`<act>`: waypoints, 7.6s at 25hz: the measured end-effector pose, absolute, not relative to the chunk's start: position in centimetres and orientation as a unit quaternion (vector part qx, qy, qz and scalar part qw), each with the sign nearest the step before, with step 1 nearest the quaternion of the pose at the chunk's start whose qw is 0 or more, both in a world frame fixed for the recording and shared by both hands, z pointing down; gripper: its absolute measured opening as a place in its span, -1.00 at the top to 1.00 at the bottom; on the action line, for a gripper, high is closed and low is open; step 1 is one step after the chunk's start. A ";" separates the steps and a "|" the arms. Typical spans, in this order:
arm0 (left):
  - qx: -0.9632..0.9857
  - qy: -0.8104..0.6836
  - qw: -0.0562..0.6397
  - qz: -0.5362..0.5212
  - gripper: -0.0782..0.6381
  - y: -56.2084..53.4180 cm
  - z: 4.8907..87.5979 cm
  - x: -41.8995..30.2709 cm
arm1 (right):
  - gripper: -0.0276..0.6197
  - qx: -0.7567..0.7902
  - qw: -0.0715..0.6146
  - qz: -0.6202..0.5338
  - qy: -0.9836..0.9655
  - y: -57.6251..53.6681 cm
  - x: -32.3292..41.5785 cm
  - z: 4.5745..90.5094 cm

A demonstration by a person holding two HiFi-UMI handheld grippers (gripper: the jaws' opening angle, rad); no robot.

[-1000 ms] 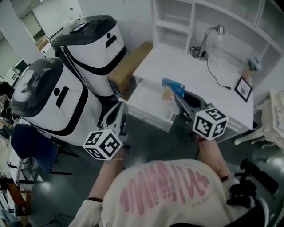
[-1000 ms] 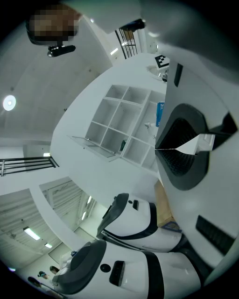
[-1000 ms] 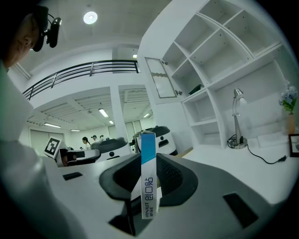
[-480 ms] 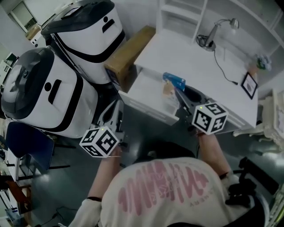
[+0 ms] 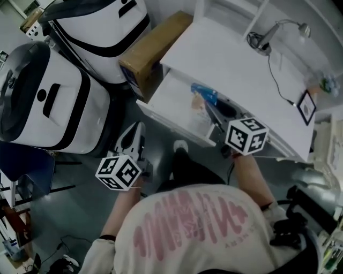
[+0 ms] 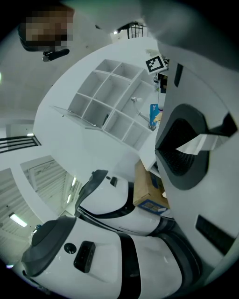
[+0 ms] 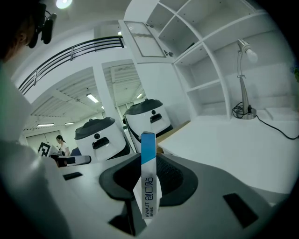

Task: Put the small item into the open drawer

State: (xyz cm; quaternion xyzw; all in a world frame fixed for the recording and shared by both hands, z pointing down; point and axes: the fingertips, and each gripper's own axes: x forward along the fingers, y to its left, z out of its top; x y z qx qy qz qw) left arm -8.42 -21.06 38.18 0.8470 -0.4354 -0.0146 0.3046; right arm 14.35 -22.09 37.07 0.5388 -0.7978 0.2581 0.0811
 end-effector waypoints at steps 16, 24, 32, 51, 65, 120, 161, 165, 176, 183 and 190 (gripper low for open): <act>0.792 -0.483 0.370 0.042 0.70 -23.9 46.0 -10.3 | 0.58 0.486 0.175 0.317 -0.795 -28.8 12.7 47.0; 0.775 -0.491 0.395 0.060 0.70 -24.6 48.5 -10.3 | 0.58 0.463 0.207 0.355 -0.785 -30.4 11.8 51.8; 0.760 -0.496 0.414 0.076 0.70 -23.5 50.9 -9.7 | 0.58 0.439 0.240 0.381 -0.777 -30.6 11.4 56.2; 0.732 -0.510 0.443 0.092 0.70 -21.8 53.8 -10.1 | 0.58 0.413 0.278 0.445 -0.744 -29.3 11.1 63.3; 0.725 -0.520 0.441 0.100 0.70 -20.9 53.9 -10.8 | 0.57 0.411 0.261 0.480 -0.729 -29.4 11.5 65.0; 0.716 -0.516 0.459 0.102 0.70 -20.2 55.5 -11.4 | 0.57 0.439 0.343 0.469 -0.685 -28.2 14.4 70.0; 0.721 -0.514 0.456 0.092 0.70 -20.8 55.3 -10.9 | 0.54 0.424 0.369 0.460 -0.688 -28.6 13.9 70.7; 0.722 -0.514 0.455 0.090 0.70 -20.7 54.9 -10.9 | 0.46 0.436 0.375 0.459 -0.677 -28.7 14.4 70.7; 0.722 -0.520 0.447 0.085 0.70 -20.2 54.2 -11.4 | 0.35 0.450 0.382 0.455 -0.666 -28.6 14.8 70.5; 0.734 -0.516 0.435 0.079 0.70 -19.9 53.0 -11.4 | 0.36 0.443 0.377 0.449 -0.678 -27.9 14.3 68.5; 0.756 -0.511 0.404 0.069 0.70 -20.9 50.6 -11.2 | 0.49 0.461 0.343 0.435 -0.694 -27.4 15.0 64.5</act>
